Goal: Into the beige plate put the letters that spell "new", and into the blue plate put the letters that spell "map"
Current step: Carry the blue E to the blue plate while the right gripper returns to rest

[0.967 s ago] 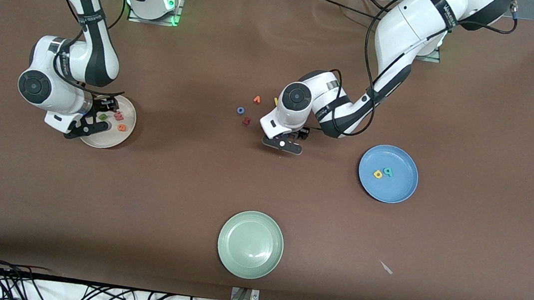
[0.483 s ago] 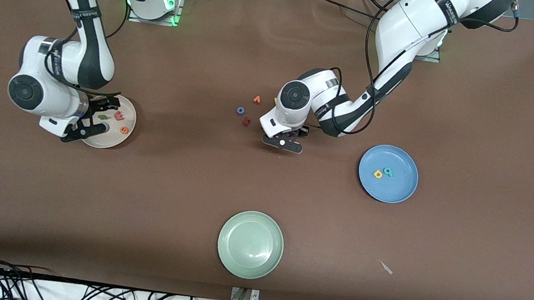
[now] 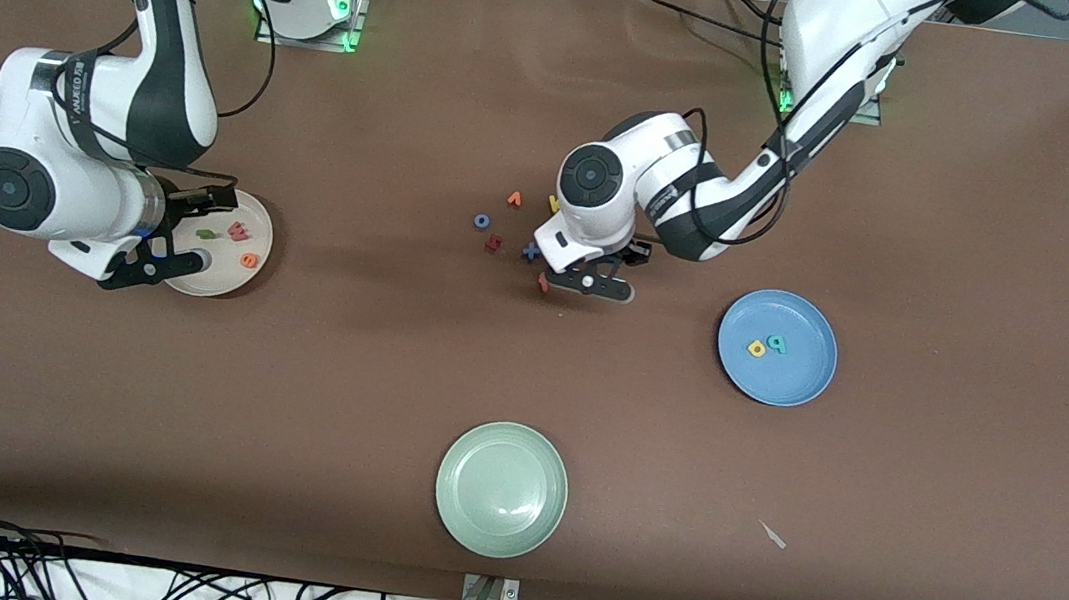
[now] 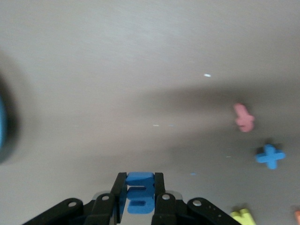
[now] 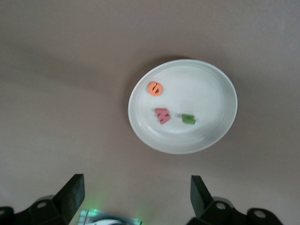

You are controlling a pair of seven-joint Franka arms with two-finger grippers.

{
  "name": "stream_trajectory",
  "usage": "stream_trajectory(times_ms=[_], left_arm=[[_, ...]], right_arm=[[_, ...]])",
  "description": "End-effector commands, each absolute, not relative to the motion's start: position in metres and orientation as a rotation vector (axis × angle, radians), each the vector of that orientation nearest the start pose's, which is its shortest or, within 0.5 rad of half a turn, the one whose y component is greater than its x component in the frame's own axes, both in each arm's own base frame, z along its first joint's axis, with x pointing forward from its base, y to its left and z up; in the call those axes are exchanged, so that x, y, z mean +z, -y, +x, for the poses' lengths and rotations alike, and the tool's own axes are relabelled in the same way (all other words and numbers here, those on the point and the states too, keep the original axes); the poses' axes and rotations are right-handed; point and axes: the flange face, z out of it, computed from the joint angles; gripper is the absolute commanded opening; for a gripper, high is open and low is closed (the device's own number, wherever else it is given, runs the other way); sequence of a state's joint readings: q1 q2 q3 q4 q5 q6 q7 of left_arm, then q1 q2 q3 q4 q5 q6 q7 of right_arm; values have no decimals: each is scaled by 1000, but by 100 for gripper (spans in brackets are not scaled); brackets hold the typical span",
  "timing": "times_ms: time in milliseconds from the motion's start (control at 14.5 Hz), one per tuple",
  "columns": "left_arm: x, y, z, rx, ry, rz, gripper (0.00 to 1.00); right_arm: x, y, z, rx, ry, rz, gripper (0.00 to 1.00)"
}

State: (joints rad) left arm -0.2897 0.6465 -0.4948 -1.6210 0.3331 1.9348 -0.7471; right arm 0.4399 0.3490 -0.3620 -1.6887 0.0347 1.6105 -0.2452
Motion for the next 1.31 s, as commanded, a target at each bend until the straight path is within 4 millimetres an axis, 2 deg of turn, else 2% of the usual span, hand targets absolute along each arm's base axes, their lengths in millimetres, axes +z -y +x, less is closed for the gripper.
stream_trajectory(times_ms=[0, 207, 276, 414, 552, 759, 967, 1174, 1243], left_arm=[[282, 369, 540, 266, -332, -2931, 6], [287, 321, 564, 335, -489, -2911, 6], [290, 306, 572, 348, -522, -2907, 6], [291, 271, 589, 369, -586, -2912, 8], [278, 249, 594, 408, -579, -2906, 7], [273, 211, 606, 429, -524, -2918, 10], [264, 174, 621, 424, -551, -2946, 10], [253, 162, 634, 315, -601, -2917, 14], [250, 158, 640, 252, -631, -2880, 19]], right_arm=[[424, -77, 605, 693, 372, -3110, 100], [458, -95, 598, 662, 390, -3121, 100], [471, -107, 593, 629, 432, -3115, 100], [495, -108, 584, 568, 484, -3117, 100], [519, -110, 573, 508, 515, -3139, 100], [554, -73, 562, 376, 431, -3146, 100], [572, -44, 557, 331, 354, -3145, 100], [586, -42, 551, 282, 357, -3150, 100], [586, -40, 552, 277, 347, -3151, 100]])
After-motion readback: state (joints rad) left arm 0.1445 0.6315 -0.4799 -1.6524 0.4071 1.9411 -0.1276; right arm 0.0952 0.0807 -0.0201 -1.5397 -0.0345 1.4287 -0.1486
